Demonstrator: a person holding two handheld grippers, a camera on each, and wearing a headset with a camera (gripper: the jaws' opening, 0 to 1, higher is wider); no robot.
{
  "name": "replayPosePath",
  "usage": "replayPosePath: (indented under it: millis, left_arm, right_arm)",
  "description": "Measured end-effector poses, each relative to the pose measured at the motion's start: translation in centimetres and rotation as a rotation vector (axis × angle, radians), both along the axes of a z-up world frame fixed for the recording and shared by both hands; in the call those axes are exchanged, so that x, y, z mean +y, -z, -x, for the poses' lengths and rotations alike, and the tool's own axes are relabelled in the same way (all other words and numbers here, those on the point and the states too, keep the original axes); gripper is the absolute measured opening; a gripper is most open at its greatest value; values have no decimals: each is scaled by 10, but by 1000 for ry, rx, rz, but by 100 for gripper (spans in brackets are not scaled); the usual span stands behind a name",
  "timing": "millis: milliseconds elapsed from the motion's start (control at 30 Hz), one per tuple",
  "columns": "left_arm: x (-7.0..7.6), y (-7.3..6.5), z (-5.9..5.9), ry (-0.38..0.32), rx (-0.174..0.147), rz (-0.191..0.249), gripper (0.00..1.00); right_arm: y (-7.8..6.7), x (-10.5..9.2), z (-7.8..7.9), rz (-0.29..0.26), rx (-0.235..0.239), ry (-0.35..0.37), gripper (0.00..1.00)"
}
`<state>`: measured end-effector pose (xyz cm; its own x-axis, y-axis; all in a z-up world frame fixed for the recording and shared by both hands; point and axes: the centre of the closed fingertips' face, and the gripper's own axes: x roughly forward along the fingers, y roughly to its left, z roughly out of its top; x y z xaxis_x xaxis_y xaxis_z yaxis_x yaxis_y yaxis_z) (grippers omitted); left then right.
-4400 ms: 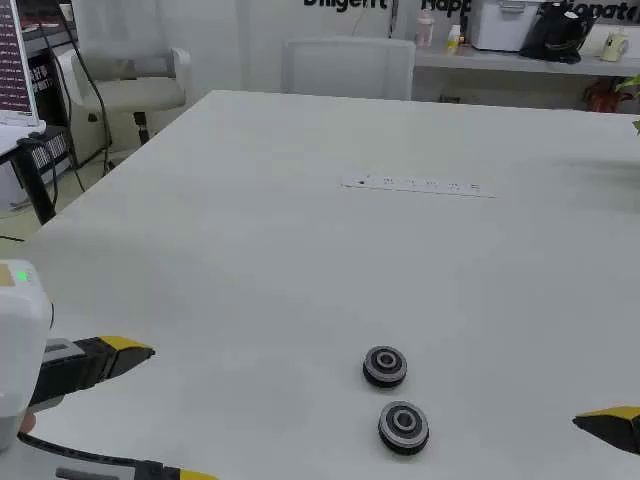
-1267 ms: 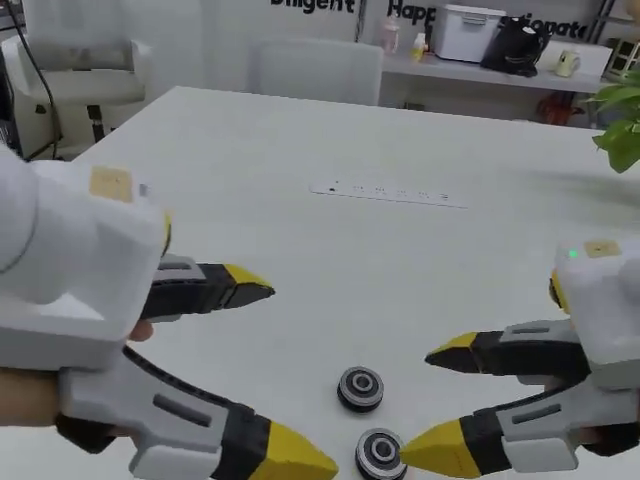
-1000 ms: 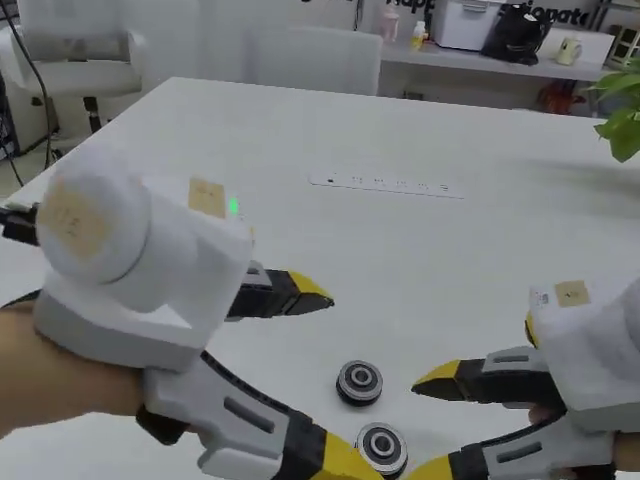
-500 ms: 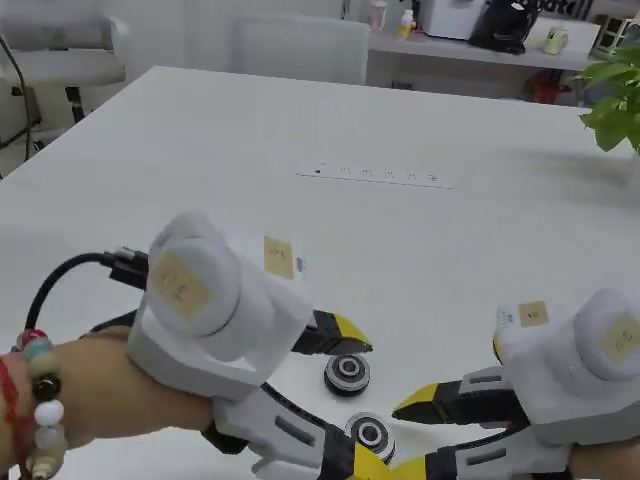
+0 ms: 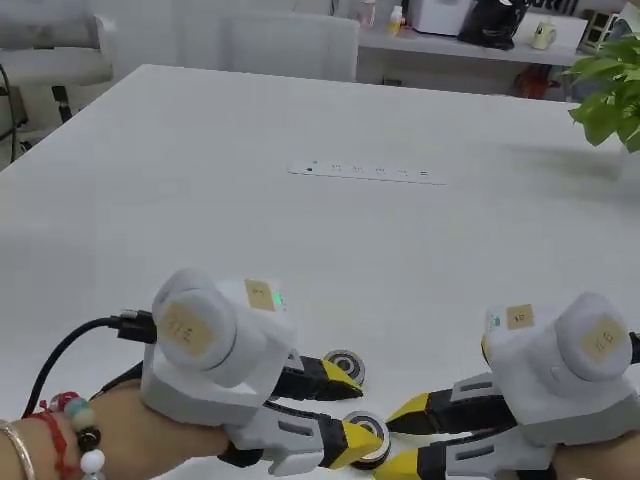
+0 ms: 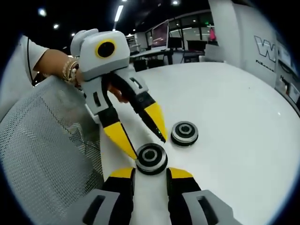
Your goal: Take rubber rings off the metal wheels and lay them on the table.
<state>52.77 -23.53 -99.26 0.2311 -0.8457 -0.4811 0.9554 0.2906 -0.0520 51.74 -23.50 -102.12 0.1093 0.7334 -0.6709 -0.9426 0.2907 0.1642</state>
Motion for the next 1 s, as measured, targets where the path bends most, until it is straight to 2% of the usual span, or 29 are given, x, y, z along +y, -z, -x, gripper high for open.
replayPosePath:
  millis: [133, 167, 200, 233, 267, 300, 400, 767, 867, 967, 1000]
  left_arm:
    - [-2, 7, 3, 12, 12, -23, 20]
    - [-1, 12, 5, 21, 7, -49, 19]
    - [-2, 6, 1, 24, -47, -28, 17]
    - [3, 9, 5, 14, -16, -57, 14]
    - [3, 6, 5, 5, -4, -39, 14]
    - [6, 7, 6, 5, 0, -44, 14]
    - [7, 6, 7, 9, -15, -46, 14]
    - [5, 7, 6, 7, -10, -39, 14]
    - [3, 8, 5, 11, -12, -39, 14]
    - [3, 8, 5, 16, -15, -38, 14]
    - [3, 8, 5, 17, -15, -38, 14]
  right_arm:
    - [0, 0, 0, 3, -11, -5, 18]
    - [0, 0, 0, 6, -17, -6, 18]
    - [0, 0, 0, 6, -17, -8, 18]
    - [0, -1, 0, 5, -18, -7, 17]
    - [-1, -1, 0, 5, -20, -7, 17]
    - [0, -1, 0, 7, -22, -9, 17]
    - [-1, -2, 0, 10, -28, -15, 15]
    - [-1, -2, 2, 20, -48, -34, 9]
    - [-1, -2, 3, 17, -41, -25, 10]
    - [-1, -3, -2, 22, -78, -17, 16]
    - [-1, -3, -3, 19, -74, -13, 18]
